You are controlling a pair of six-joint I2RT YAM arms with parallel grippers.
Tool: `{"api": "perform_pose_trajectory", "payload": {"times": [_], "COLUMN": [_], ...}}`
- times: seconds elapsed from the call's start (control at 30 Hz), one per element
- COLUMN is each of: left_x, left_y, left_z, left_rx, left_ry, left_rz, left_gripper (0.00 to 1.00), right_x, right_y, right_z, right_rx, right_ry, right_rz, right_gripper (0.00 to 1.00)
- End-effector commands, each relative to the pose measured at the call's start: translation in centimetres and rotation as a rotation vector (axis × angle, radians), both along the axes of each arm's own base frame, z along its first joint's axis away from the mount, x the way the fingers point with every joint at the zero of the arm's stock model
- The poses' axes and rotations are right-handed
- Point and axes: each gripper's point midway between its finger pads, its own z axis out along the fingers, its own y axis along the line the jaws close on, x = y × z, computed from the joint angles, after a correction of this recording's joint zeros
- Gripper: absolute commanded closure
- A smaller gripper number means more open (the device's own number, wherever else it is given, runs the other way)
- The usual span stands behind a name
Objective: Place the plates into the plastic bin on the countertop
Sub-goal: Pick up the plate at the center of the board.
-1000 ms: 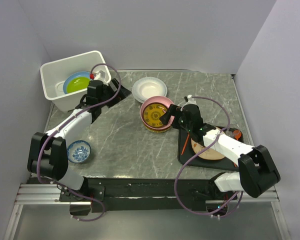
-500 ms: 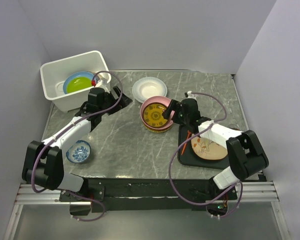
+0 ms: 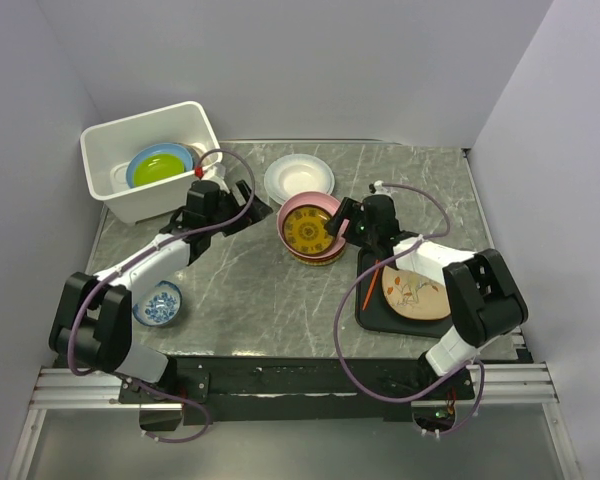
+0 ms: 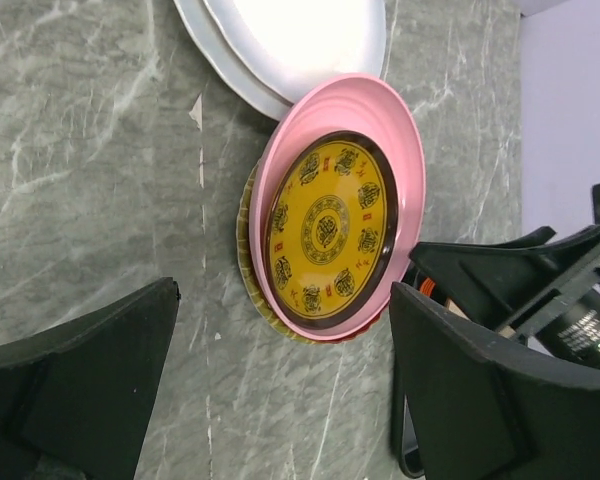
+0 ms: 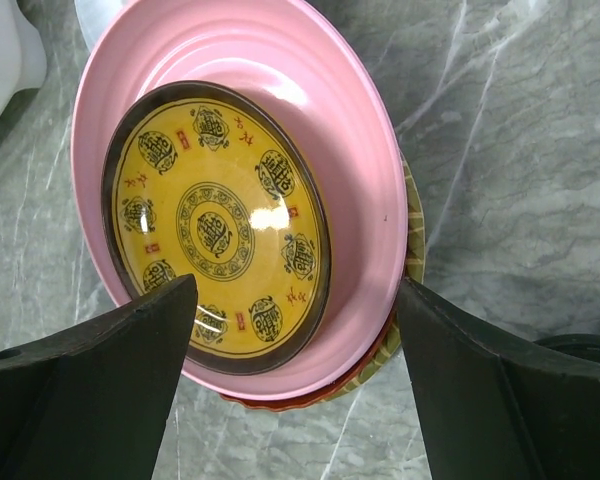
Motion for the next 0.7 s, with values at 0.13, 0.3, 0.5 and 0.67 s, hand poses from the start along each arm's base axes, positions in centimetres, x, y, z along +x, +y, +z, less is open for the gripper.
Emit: {"api": "perform_pose_trajectory", "payload": {"times": [0.13, 0.3, 0.5, 0.67], "left_x": [0.6, 0.5, 0.4, 0.3], "left_y": [-1.2, -1.3, -1.3, -1.3], "left_z": [0.0, -0.5, -1.0, -1.8], "left_rx": [-0.023, -0.01, -0.012, -0.015], "left_ry": [-0.026, -0.014, -0.005, 0.009], "left_rz": [-0.031, -0.037, -0.031, -0.032], "left_gripper": [0.09, 0.09, 0.09, 0.09], "right_x": [0.6, 0.5, 1.4, 2.0], "right_y": [-1.8, -0.9, 0.9, 1.7], "right_z": [5.3, 7.0, 5.6, 3.9], "right_rx": [-0.022, 0.02, 0.046, 0.058], "right_ry": [-0.135, -0.195, -0.144, -0.103], "right_rz": [-0.076, -0.028, 0.037, 0.056], "right_gripper": [0.13, 0.13, 0.15, 0.22]}}
